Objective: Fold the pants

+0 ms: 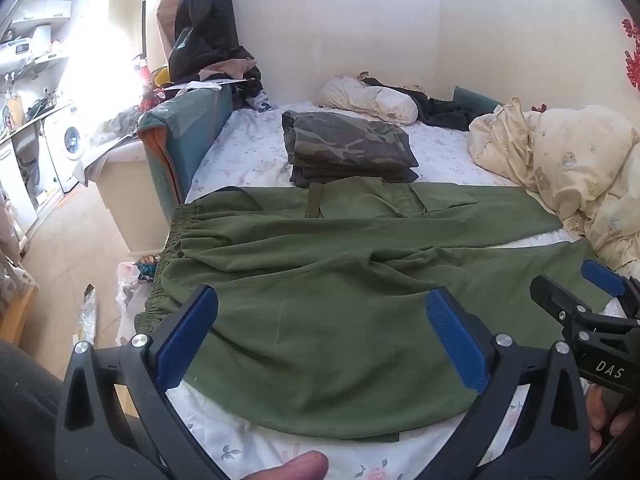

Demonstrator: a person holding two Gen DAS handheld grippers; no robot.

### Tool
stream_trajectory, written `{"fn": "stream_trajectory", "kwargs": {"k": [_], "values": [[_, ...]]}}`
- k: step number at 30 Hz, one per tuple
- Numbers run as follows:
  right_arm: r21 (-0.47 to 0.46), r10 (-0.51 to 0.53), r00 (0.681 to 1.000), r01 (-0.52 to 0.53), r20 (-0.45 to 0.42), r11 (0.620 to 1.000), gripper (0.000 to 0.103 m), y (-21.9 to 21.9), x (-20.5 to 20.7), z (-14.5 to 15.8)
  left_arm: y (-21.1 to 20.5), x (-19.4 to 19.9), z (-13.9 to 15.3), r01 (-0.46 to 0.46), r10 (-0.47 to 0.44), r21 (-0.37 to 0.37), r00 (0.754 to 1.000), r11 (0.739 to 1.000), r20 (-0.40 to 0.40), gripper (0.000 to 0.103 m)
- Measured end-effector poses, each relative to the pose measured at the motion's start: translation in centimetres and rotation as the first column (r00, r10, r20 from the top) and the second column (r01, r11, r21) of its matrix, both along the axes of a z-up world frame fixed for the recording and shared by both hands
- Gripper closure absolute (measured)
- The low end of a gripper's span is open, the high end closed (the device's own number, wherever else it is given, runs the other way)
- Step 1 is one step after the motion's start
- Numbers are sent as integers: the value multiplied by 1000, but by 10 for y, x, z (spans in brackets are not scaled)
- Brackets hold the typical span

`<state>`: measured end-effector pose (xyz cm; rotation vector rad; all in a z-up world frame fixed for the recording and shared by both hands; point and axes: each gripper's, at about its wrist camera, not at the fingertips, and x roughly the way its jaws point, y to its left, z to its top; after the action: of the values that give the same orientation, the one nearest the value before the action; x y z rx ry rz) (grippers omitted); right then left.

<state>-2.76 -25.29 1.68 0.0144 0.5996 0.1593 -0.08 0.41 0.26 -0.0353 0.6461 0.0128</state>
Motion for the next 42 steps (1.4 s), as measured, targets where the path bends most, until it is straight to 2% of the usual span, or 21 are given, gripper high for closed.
{"fn": "stream_trajectory", "kwargs": {"k": [8,16,24,42], "values": [[1,1,1000,-1,-4,1000,0,0,0,-1,14,0,-2,-3,3,-3,1000,1000,-1,0],[4,2,1000,-2,-11,1000,0,-1,2,-3,5,-2,-5,-11,11,16,1000,1000,2,0],[4,0,1000,0,-16,1000,0,-2,3,-6,13,-2,-5,-16,16,8,1000,1000,-4,0],[4,1,1000,-1,-12,1000,0,1,2,-5,1,1,-6,-15,15,14,1000,1000,-3,0]]}}
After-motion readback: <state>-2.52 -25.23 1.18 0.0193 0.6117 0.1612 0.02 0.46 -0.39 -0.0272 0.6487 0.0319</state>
